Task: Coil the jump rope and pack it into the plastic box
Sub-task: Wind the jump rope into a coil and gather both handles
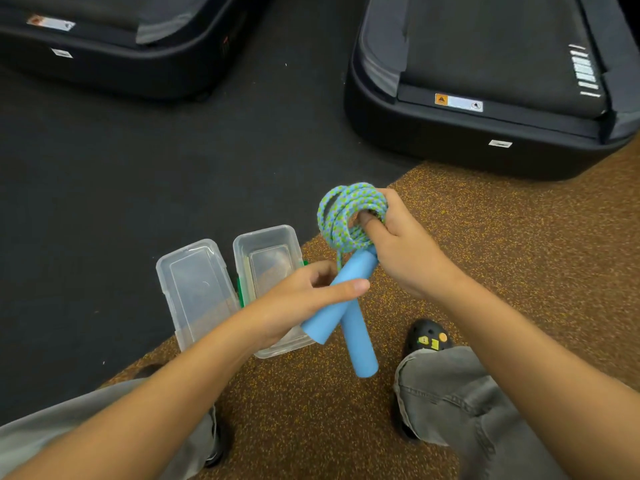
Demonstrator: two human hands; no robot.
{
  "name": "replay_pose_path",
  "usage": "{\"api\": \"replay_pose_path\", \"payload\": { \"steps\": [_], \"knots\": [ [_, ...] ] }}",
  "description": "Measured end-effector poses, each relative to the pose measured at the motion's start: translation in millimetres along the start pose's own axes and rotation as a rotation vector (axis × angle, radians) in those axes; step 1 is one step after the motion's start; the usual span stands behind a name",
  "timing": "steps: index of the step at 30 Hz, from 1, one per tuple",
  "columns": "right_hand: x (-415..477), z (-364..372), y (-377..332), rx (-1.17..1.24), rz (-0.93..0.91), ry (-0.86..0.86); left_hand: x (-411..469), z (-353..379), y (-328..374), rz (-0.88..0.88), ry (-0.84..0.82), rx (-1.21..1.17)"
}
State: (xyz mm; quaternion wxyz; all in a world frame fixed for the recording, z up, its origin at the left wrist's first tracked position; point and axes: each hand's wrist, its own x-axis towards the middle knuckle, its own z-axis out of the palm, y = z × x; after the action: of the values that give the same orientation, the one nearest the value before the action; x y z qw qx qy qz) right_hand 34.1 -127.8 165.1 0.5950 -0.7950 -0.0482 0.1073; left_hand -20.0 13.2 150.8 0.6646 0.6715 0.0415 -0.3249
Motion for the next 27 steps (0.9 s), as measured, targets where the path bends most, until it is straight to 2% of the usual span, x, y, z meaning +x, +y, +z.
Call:
{"api": "replay_pose_path", "payload": {
  "steps": [5,15,18,23,27],
  "knots": [
    [5.0,4.0,-0.7,0.238,0.082,0.042,-2.8,-6.3,-3.2,-0.075,-0.107,-0.106],
    [1.1,18.0,-4.7,0.311,0.197,0.026,-7.5,-18.2,-1.6,-0.009,-0.117,0.024],
    [-4.3,29.6,-6.1,0.303,0.166,0.014,-8.0,-20.8,2.9,0.005,-0.037,0.11],
    [-10.9,40.4,-9.7,0.195,0.088,0.032,-9.9,-19.3,3.8,0.066,0.101,0.026],
    [-14.9,43.0,-11.5,0.16,0.039,0.006,-12.4,-21.1,2.4,0.083,0.088,-0.037]
  ]
}}
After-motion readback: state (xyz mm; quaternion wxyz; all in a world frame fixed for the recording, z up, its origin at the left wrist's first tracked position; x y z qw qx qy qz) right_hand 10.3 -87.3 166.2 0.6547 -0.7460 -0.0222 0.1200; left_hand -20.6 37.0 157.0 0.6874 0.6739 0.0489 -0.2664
